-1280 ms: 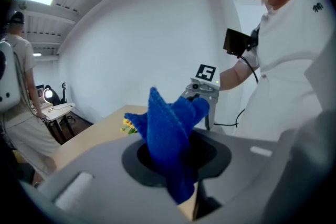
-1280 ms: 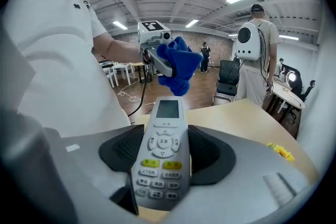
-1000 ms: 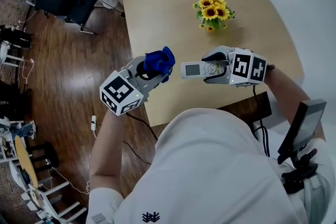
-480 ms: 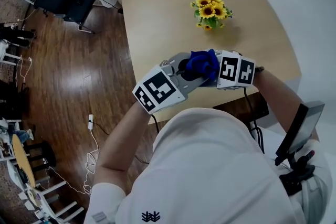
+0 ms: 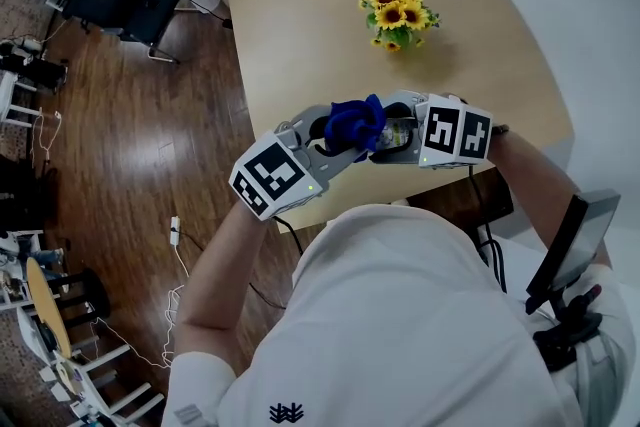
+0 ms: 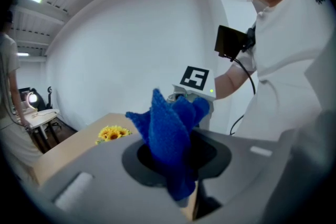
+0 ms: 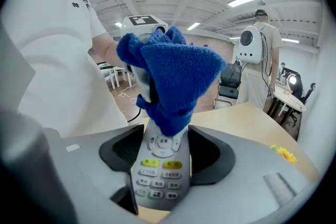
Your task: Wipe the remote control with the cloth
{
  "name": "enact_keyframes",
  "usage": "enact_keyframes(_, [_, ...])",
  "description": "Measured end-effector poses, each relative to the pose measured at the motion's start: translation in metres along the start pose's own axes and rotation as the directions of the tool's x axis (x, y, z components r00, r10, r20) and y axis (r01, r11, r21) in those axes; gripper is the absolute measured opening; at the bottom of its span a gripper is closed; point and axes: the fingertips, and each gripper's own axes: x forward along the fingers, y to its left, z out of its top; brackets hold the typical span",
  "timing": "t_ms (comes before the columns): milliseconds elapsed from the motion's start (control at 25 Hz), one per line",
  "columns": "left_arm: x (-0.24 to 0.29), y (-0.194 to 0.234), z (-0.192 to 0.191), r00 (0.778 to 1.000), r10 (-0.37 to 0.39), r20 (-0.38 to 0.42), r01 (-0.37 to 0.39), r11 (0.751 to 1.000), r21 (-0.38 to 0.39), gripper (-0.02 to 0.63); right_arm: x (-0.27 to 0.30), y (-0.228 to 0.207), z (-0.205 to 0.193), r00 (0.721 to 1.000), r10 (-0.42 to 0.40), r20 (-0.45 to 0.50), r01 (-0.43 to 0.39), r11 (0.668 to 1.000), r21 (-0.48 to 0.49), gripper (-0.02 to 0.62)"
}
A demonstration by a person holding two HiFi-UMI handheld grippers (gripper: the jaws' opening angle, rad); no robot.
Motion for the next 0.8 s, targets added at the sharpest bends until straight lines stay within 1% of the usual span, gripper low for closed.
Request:
enact_keyframes(240, [-0.031, 0.016, -0.017, 0.997, 0.078, -0.019, -0.078, 0.997, -0.021, 0.109, -0.007, -0.003, -0.009, 1.000, -0.010, -0.024, 0.010, 1.000, 0.009, 0.262])
enact_keyframes(400, [-0.051, 0.029, -0.030, 0.989, 0.142, -0.034, -0.144, 0.989, -0.043, 0.109, -0.013, -0.007, -0.021, 0.999, -0.022, -0.039, 0.023, 1.000, 0.019, 0.264])
enact_keyframes(520, [-0.061, 0.036, -0.036, 0.984, 0.175, -0.042, -0.177, 0.983, -0.047, 0.109, -0.014, -0.011, -0.026, 0.998, -0.032, -0.049, 0.033, 0.999, 0.020, 0.262])
enact_keyframes(640, [-0.057, 0.032, -0.019, 0.986, 0.165, 0.005, -0.165, 0.985, -0.047, 0.109, -0.013, -0.014, -0.028, 0.998, -0.032, -0.055, 0.033, 0.999, 0.018, 0.262])
enact_keyframes(720, [-0.044, 0.023, -0.001, 0.991, 0.125, 0.037, -0.124, 0.991, -0.041, 0.109, -0.011, -0.015, -0.027, 0.998, -0.026, -0.056, 0.027, 1.000, 0.010, 0.262])
enact_keyframes(800, [-0.025, 0.015, 0.014, 0.996, 0.068, 0.064, -0.066, 0.998, -0.023, 0.109, -0.006, -0.014, -0.020, 0.998, -0.017, -0.053, 0.016, 1.000, -0.002, 0.262])
